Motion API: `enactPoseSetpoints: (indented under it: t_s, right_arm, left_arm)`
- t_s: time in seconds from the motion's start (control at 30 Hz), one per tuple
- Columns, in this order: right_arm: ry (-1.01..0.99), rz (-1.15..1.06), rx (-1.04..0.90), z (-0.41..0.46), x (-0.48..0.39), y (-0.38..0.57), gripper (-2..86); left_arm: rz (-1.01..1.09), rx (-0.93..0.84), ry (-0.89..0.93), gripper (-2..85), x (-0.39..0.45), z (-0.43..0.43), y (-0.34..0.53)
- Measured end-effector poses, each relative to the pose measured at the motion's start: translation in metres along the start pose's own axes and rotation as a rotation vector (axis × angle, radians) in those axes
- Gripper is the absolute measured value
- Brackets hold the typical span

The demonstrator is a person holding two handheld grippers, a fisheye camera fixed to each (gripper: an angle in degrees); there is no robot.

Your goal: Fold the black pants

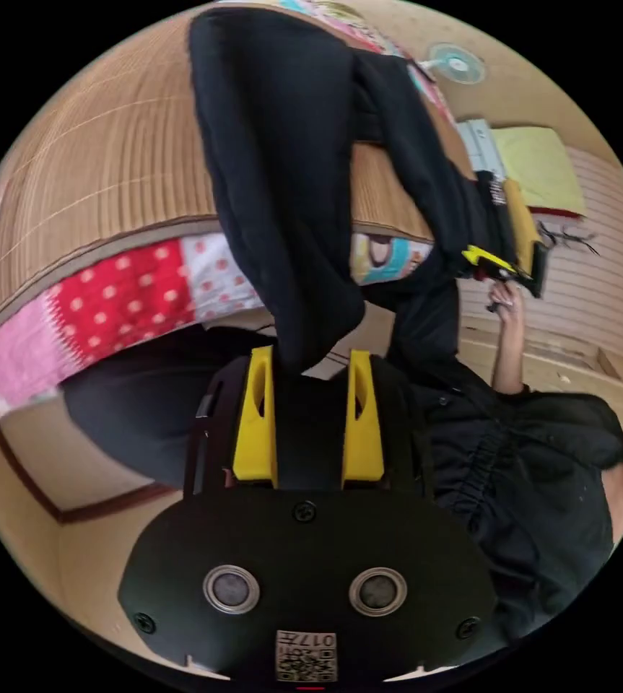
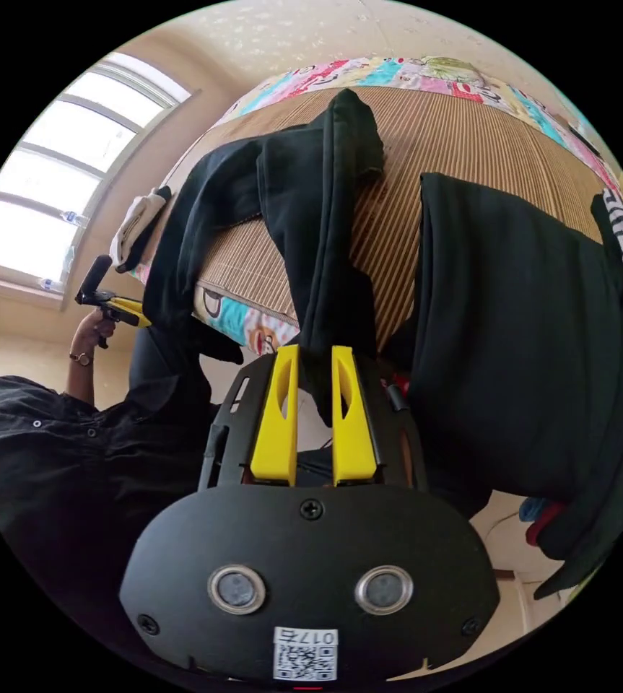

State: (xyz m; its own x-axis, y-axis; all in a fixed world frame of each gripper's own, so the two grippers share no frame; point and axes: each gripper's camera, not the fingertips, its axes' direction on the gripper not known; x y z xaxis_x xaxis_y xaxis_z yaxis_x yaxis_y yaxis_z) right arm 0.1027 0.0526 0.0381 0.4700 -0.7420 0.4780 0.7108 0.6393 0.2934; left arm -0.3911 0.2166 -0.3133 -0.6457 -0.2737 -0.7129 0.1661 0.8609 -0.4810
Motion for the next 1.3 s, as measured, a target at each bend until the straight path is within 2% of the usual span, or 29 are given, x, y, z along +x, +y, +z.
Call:
enactPoseSetpoints:
  t_s: [0.07,0.2,0.37,0.47,0.57,0.73,0.8,0.87,1.0,1.1,1.17,1.23,1.3]
  right_arm:
    - [-0.016,-0.013,0.081,-0.021,0.001,-0.011,9.3]
    - [-0.092,-0.011,0.196,-0.040,0.022,-0.067,11.0]
    - [-0.209,0.031,0.307,-0.027,0.056,-0.180,13.5]
    - [-0.201,0.043,0.267,0.000,0.066,-0.263,14.6]
    - [-0.184,0.116,0.213,0.025,0.082,-0.328,16.3]
    - [-0.281,0.298,0.218,0.023,0.125,-0.370,17.2]
    - [-0.389,0.406,0.204,0.031,0.152,-0.374,16.8]
    - [-0.410,0.455,0.196,0.032,0.165,-0.374,15.9]
    - [-0.373,0.387,0.074,0.022,0.162,-0.384,12.1]
    - [-0.312,0.351,0.040,0.010,0.159,-0.392,10.4]
    - [-0.330,0.323,0.000,0.008,0.160,-0.400,7.8]
    - [-0.439,0.261,0.022,-0.005,0.160,-0.406,5.4]
    - [-0.720,0.089,0.241,-0.052,0.158,-0.399,4.1]
  left_arm:
    - [-0.024,0.121,-0.009,12.8,0.005,-0.047,0.006]
    - [-0.039,0.444,0.152,12.5,0.005,-0.133,-0.018]
    - [-0.106,0.593,0.284,14.1,-0.012,-0.180,-0.131]
    - [-0.173,0.672,0.251,16.0,-0.022,-0.208,-0.202]
    - [-0.260,0.628,0.231,16.4,-0.042,-0.217,-0.272]
    - [-0.235,0.597,0.393,17.2,-0.066,-0.244,-0.348]
    - [-0.286,0.565,0.513,18.2,-0.101,-0.247,-0.376]
    - [-0.324,0.532,0.571,18.3,-0.122,-0.244,-0.393]
    - [-0.282,0.338,0.646,16.4,-0.114,-0.217,-0.437]
    - [-0.322,0.433,0.543,13.1,-0.096,-0.225,-0.424]
    - [-0.313,0.484,0.541,10.7,-0.072,-0.231,-0.416]
    - [-0.217,0.499,0.547,9.1,-0.032,-0.249,-0.417]
    - [-0.028,0.562,0.505,8.0,0.037,-0.300,-0.405]
